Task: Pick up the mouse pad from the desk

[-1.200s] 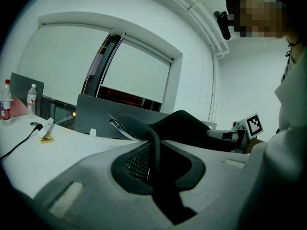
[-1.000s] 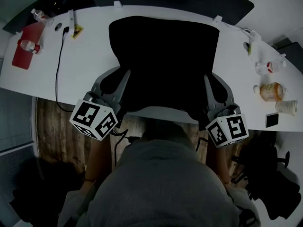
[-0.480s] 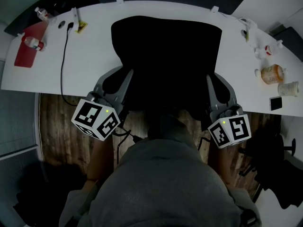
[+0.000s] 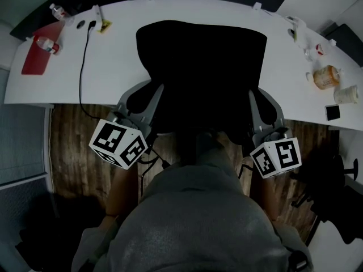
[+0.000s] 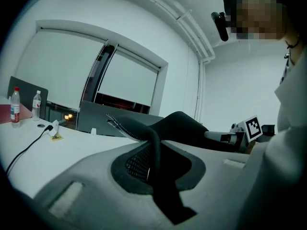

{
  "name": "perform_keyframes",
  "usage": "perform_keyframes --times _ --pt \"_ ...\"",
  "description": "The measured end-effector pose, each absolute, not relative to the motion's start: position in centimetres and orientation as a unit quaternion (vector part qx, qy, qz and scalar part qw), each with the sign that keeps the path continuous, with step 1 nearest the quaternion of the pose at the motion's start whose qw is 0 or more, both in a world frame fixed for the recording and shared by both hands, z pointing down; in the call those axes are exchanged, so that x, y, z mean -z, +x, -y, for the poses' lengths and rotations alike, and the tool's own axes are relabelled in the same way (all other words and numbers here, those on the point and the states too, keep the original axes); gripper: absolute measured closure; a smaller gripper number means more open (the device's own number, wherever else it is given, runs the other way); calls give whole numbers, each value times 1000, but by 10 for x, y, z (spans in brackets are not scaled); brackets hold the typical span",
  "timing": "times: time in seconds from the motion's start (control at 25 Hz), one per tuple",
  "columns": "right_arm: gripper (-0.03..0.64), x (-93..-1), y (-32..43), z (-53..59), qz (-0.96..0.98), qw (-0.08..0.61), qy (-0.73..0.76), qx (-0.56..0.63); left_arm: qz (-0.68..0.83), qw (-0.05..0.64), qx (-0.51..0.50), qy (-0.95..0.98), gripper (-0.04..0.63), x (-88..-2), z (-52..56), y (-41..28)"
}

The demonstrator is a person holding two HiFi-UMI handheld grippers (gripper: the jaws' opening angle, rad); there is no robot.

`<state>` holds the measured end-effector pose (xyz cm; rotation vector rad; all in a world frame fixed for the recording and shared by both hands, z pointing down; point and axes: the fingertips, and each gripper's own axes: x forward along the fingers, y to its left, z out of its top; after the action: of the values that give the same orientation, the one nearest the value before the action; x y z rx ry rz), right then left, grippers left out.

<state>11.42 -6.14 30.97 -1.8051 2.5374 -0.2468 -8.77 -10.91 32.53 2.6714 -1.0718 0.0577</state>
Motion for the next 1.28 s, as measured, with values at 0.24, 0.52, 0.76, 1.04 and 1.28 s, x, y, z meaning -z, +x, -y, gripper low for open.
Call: perform_keyframes --times 0.24,0.52,0.76,1.04,1.28 --pt "595 -309 107 44 -813 10 -578 76 367 131 -16 921 545 -323 92 -94" --pt "595 -304 102 31 -815 10 -575 68 364 126 -12 923 545 -319 79 -97" --pt "595 -304 98 24 -814 12 -577 67 361 126 -8 924 543 -319 74 -101" --pt "595 -301 98 20 -811 21 -581 64 359 123 -7 925 543 -318 73 -102" --pt "595 -299 97 17 -810 18 -583 58 357 124 -4 926 543 -317 71 -103"
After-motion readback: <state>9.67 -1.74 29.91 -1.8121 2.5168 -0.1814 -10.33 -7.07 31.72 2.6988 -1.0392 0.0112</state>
